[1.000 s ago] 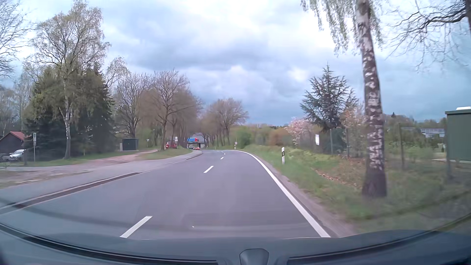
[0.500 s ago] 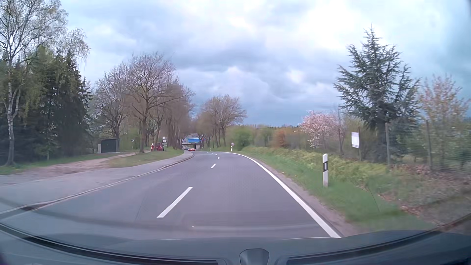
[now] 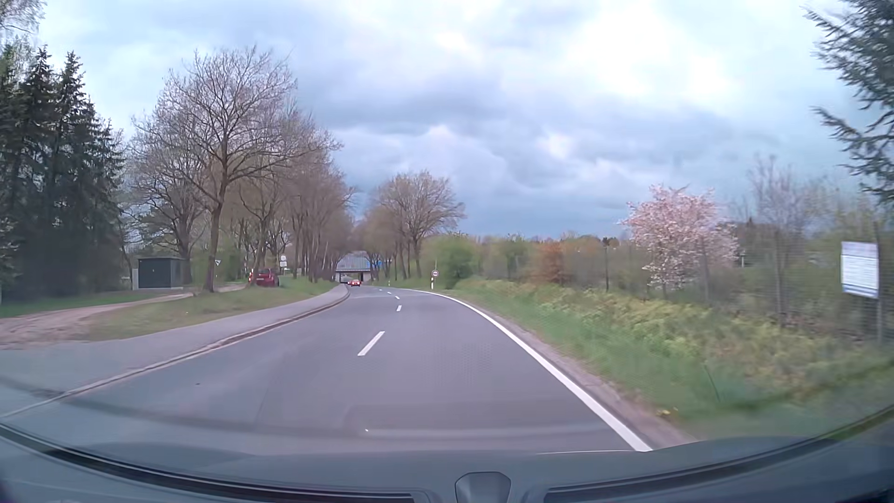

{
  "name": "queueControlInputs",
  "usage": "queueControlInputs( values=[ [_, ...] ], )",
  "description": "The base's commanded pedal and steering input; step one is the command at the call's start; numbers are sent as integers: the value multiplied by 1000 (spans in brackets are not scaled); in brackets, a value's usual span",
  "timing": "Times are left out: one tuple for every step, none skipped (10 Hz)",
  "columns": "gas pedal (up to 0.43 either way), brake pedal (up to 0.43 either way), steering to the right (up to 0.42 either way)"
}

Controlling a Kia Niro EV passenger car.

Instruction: Follow the waypoints while adhering to traffic rules and regulations

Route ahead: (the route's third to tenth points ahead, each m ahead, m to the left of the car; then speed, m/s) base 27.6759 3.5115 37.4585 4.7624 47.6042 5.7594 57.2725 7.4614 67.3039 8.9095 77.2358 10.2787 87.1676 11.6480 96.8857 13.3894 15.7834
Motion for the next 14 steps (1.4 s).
queueControlInputs(
  values=[
    [28, 0, -3],
    [28, 0, -4],
    [28, 0, -7],
    [28, 0, -11],
    [28, 0, -12],
    [28, 0, -12],
    [28, 0, -12],
    [28, 0, -12],
    [28, 0, -13],
    [28, 0, -14],
    [28, 0, -17],
    [28, 0, -19],
    [28, 0, -20],
    [28, 0, -21]
  ],
)
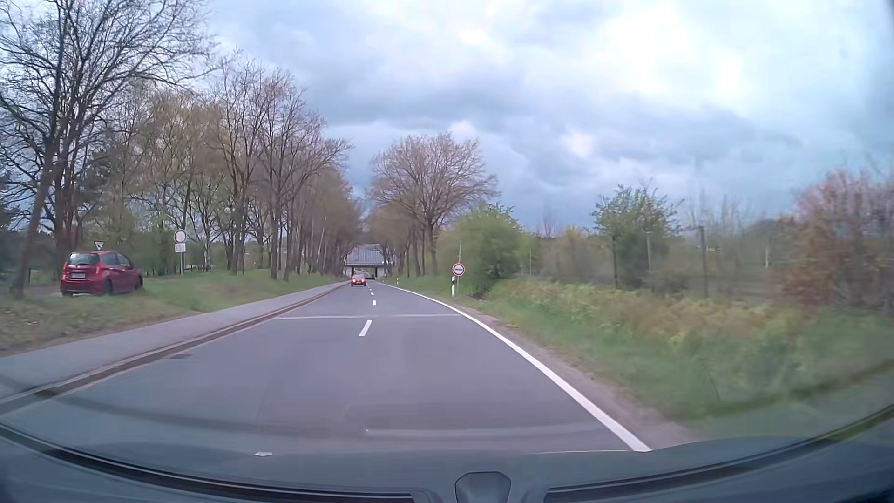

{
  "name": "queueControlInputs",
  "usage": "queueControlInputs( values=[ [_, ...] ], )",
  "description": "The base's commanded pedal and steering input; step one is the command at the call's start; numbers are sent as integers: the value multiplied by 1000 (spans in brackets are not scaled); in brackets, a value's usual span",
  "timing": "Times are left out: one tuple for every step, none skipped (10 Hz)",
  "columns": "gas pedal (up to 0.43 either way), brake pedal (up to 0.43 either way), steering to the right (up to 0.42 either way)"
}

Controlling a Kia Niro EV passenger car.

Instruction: Follow the waypoints while adhering to traffic rules and regulations

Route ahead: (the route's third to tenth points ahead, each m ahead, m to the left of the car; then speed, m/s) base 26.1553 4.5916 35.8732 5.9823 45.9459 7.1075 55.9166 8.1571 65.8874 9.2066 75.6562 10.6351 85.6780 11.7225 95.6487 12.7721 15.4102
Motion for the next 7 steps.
queueControlInputs(
  values=[
    [28, 0, -22],
    [28, 0, -24],
    [28, 0, -24],
    [28, 0, -24],
    [28, 0, -24],
    [28, 0, -24],
    [28, 0, -24]
  ],
)
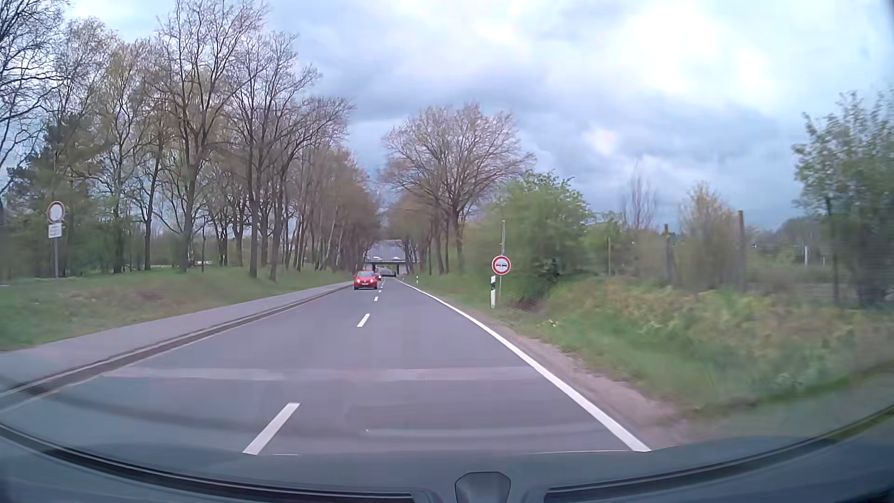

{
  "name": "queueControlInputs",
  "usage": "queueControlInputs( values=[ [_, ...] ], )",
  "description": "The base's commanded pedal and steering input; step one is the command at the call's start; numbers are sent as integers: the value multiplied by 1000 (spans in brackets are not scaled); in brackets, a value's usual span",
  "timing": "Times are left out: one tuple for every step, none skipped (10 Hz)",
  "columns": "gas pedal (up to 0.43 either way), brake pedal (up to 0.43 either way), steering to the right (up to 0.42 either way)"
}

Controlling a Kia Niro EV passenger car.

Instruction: Follow the waypoints while adhering to traffic rules and regulations

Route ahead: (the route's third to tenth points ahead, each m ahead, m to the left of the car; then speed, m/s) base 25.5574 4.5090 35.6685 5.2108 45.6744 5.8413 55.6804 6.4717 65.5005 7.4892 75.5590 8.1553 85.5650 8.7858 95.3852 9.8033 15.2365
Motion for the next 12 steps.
queueControlInputs(
  values=[
    [28, 0, -24],
    [28, 0, -24],
    [28, 0, -24],
    [28, 0, -24],
    [28, 0, -23],
    [28, 0, -24],
    [28, 0, -23],
    [28, 0, -23],
    [28, 0, -23],
    [28, 0, -23],
    [28, 0, -20],
    [28, 0, -18]
  ],
)
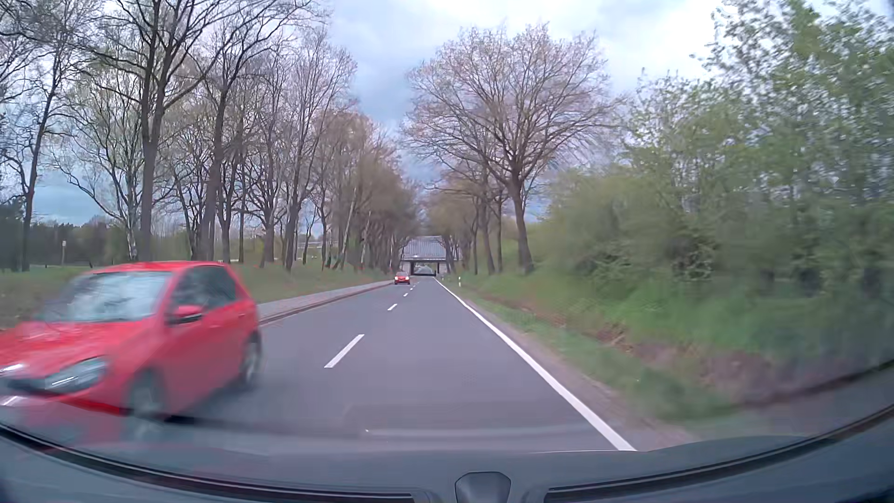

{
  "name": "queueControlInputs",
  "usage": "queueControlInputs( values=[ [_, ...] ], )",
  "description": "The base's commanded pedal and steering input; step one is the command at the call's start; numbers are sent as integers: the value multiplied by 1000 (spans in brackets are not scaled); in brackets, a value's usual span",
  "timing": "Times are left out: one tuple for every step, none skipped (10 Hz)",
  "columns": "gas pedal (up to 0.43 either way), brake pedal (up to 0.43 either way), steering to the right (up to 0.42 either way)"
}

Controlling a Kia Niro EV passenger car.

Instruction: Follow the waypoints while adhering to traffic rules and regulations

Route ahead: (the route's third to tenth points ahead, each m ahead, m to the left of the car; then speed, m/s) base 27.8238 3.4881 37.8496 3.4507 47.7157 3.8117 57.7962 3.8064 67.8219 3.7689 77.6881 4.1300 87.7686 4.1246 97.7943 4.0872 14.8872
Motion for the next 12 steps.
queueControlInputs(
  values=[
    [28, 0, -13],
    [28, 0, -8],
    [28, 0, -5],
    [28, 0, -5],
    [28, 0, -5],
    [28, 0, -5],
    [28, 0, -5],
    [28, 0, -5],
    [28, 0, -5],
    [28, 0, -5],
    [8, 0, -5],
    [8, 0, -5]
  ],
)
